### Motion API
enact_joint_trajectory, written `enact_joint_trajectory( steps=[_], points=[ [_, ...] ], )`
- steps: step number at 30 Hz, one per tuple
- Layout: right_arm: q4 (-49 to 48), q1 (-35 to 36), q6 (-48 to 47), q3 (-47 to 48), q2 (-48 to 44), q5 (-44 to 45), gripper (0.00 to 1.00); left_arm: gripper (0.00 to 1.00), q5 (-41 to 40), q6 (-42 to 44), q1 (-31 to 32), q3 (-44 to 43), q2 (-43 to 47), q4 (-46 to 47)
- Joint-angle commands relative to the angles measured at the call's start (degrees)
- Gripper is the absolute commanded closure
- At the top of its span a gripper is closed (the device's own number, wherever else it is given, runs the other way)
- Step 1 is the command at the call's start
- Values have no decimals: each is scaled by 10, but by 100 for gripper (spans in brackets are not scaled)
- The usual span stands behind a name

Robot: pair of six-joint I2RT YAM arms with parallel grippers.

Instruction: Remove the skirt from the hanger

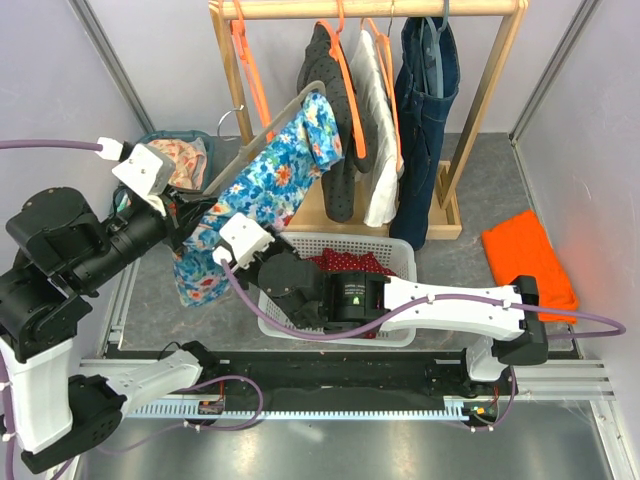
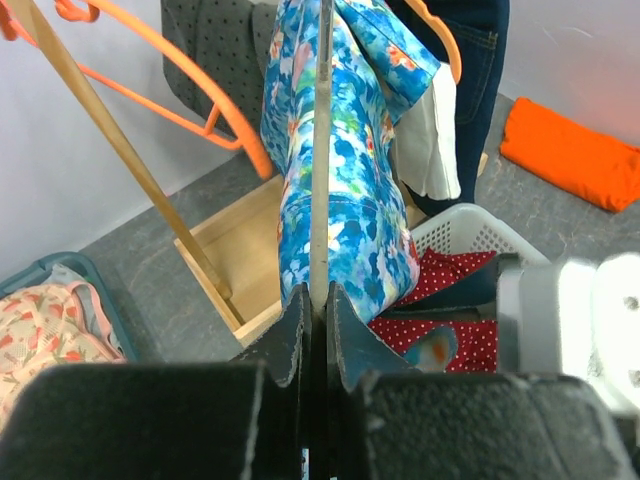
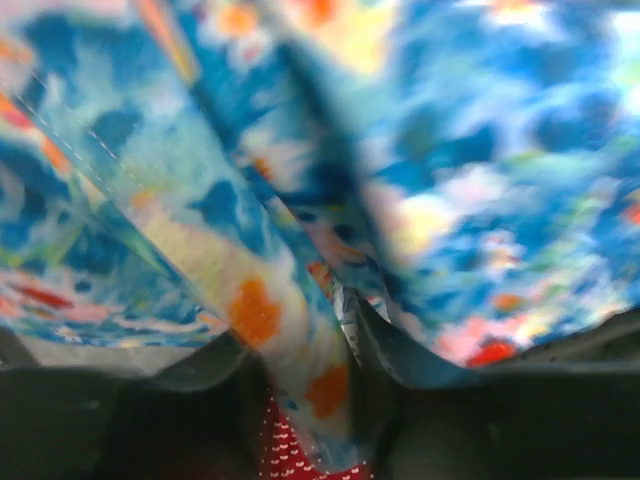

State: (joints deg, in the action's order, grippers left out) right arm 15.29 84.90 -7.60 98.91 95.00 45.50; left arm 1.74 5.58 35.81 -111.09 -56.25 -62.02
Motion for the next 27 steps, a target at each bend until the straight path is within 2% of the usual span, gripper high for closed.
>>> enact_joint_trajectory(
  steps=[1,2,3,4,7,11,13,16,19,21,27],
  points=[
    [-63,9,-50,1,-53,81,77,98,7,-15,1,10,9,37],
    [-69,13,-57,-11,-83,96,84,98,4,-13,1,12,7,37],
    [-77,24,-64,-12,-97,107,97,98,2,-12,1,13,7,37],
    [-81,31,-73,-10,-129,114,100,98,-1,-11,1,14,6,37],
    [-98,69,-88,10,-187,122,100,98,-2,-11,2,19,-1,40],
    [-129,144,-85,45,-315,93,100,98,-9,-8,1,21,-11,42],
    [-118,149,-52,44,-386,18,100,98,-9,-8,1,21,-12,43],
    [-146,144,-20,3,-462,-49,100,98,-13,-8,1,21,-15,44],
    [-129,107,-8,-6,-480,-56,100,98,-15,-8,1,20,-18,44],
    [-81,86,-3,22,-458,-38,100,98,-16,-8,1,18,-21,44],
    [-11,84,-23,88,-367,33,100,98,-2,-12,1,10,-23,44]
  ],
)
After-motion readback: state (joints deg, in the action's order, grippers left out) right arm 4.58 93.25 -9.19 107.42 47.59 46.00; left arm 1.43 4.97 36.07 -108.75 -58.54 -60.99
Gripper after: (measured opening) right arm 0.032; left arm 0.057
